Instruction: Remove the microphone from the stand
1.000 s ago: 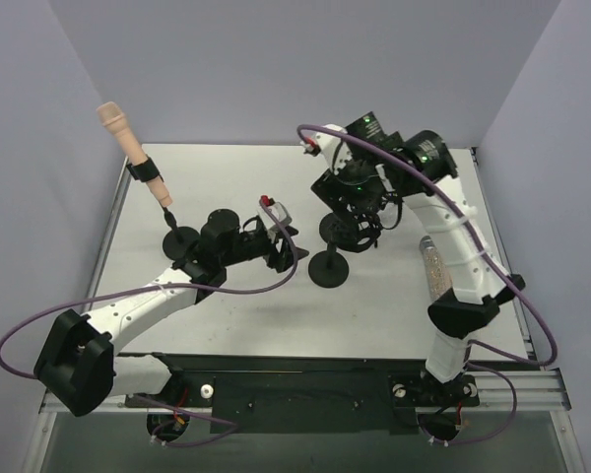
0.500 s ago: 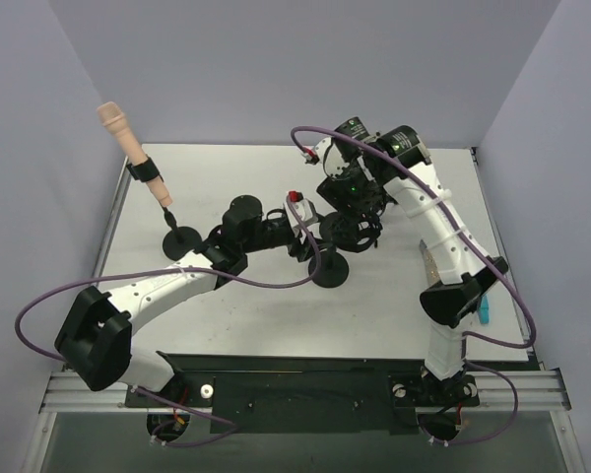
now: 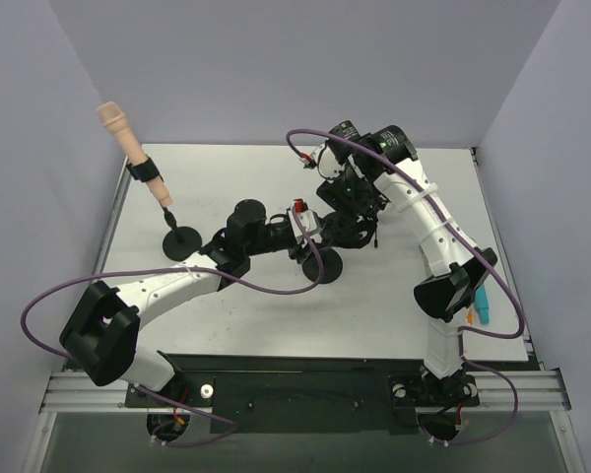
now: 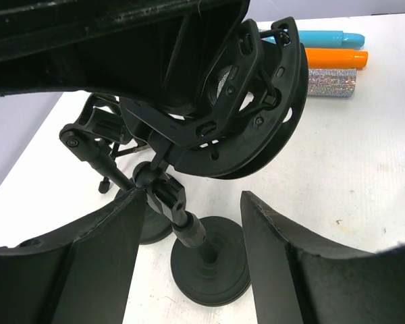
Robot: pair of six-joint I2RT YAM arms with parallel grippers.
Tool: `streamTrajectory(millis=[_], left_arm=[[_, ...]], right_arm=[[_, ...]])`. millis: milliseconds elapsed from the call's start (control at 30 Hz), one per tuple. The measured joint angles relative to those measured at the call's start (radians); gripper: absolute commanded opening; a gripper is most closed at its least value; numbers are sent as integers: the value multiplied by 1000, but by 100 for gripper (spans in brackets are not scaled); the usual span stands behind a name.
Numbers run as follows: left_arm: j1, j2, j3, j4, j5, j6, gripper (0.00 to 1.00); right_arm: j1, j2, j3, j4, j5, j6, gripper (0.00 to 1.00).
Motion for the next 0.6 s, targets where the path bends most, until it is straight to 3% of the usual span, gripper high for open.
streamTrajectory(millis=[400, 500, 600], left_arm=[[-4, 11, -74, 26, -30, -2, 65], [-5, 12, -90, 29, -39, -4, 70], [-8, 12, -106, 41, -73, -26, 76]], right_arm=[[-1, 78, -32, 5, 6, 0, 48], [-1, 93, -35, 4, 6, 0, 50], [-1, 96, -35, 3, 9, 3, 58]])
